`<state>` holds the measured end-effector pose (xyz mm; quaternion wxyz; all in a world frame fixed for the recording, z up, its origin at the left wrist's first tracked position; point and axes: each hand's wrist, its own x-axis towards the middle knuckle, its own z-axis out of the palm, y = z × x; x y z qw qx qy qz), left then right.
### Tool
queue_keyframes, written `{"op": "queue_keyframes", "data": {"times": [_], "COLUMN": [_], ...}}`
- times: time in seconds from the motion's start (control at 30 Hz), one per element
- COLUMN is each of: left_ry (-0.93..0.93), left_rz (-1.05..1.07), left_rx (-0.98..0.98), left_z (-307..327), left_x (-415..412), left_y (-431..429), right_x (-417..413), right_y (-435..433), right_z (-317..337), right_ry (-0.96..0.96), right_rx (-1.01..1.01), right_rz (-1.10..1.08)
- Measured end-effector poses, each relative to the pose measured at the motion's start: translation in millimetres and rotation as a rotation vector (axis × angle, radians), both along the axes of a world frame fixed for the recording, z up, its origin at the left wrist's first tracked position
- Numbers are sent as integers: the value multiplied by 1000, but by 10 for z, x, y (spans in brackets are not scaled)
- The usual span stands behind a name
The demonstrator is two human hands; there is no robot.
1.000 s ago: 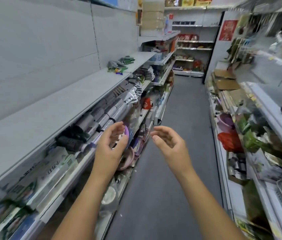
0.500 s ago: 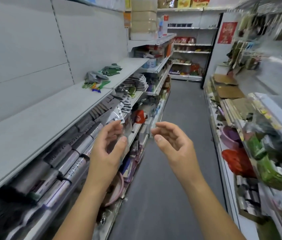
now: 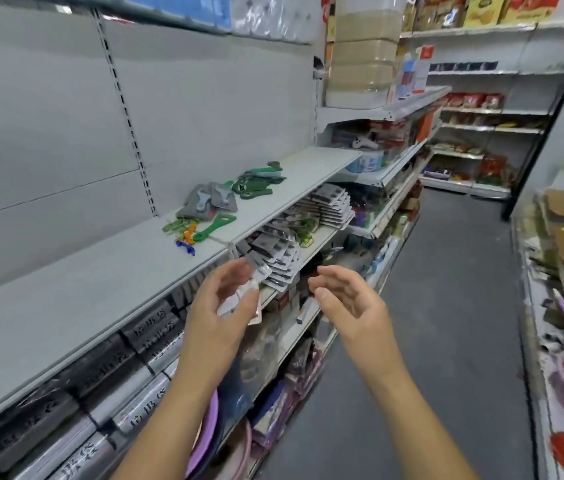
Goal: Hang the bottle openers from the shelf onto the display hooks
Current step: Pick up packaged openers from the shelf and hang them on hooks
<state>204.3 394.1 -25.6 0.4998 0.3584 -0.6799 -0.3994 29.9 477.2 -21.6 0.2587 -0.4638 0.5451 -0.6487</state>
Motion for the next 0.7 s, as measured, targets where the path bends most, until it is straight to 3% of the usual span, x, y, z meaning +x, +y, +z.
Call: {"op": "queue_keyframes", "data": {"times": [0.43,0.7], "left_ry": [9,-99], "left_rz": [332,525], "left_rx": [58,67], "left_z": [-91,-67], "left_x": [-840,-1087], "left_y": [-2323,-3181], "right_x": [-1174,-1575], "right_y": [-2678,-3964], "right_z": [-12,-79], "right_ry": [42,16], "right_rx": [88,91], "right_rz": [218,397]}}
